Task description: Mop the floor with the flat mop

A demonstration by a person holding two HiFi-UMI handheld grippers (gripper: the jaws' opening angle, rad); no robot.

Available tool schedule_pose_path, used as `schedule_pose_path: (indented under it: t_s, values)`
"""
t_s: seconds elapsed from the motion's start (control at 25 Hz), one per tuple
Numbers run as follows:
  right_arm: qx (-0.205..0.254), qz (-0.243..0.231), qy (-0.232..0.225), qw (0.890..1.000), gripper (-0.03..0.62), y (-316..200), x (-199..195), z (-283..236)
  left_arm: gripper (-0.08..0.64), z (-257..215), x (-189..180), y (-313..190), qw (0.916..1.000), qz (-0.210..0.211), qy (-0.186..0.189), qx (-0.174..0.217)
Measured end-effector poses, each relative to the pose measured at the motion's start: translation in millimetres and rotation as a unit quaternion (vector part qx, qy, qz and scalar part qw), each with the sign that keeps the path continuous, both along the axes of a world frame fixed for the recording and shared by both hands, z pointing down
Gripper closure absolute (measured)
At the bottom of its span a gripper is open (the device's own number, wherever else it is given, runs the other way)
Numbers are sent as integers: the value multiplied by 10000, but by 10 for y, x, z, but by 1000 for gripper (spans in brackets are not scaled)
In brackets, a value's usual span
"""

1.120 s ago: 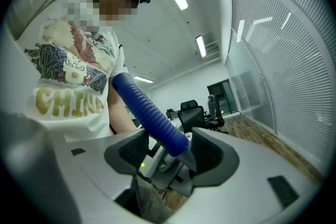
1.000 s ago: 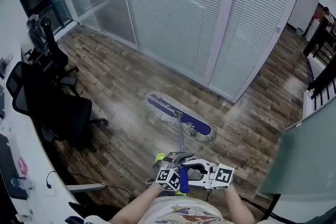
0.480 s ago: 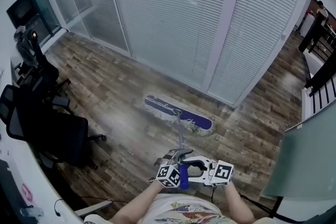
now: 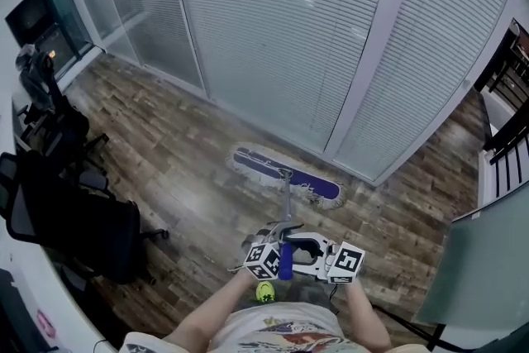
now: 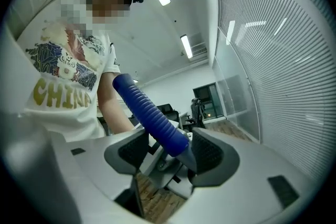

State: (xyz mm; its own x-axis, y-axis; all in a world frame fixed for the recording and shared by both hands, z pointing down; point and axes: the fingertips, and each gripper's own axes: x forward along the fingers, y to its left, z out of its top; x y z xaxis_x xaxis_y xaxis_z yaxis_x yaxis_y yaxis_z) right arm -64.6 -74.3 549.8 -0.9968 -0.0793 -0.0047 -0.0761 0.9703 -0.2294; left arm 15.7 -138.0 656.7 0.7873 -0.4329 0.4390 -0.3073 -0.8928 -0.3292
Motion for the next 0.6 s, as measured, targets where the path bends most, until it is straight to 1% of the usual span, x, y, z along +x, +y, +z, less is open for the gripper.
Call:
schedule_pose_path:
  t_s: [0.08,0.16,0.32,0.48,0.52,0.6]
  values:
    - [17,11,-14,10000,348,-259,-12,15,451,8,-14,-262,10000,-11,-8,1]
    - [51,38,-50,10000,348,-530,2,23,449,-17,9,-537,10000,-39,61,1]
    - [46,36,-192,9998,348,-1129,104,14,449,-30,104,-1146,9999,-108,113,-1]
    - [-10,34,-429,9991,348,-1813,237,-184,451,-236,215,-1835,9988,-325,351,-100]
    - [0,40,-530,9986,348,-1992,281,-268,453,-313,248,-2017,9987,-362,352,-39]
    - [46,29,-756,9971,348,-2332,375,-439,490,-470,308,-2371,9983,-438,354,121]
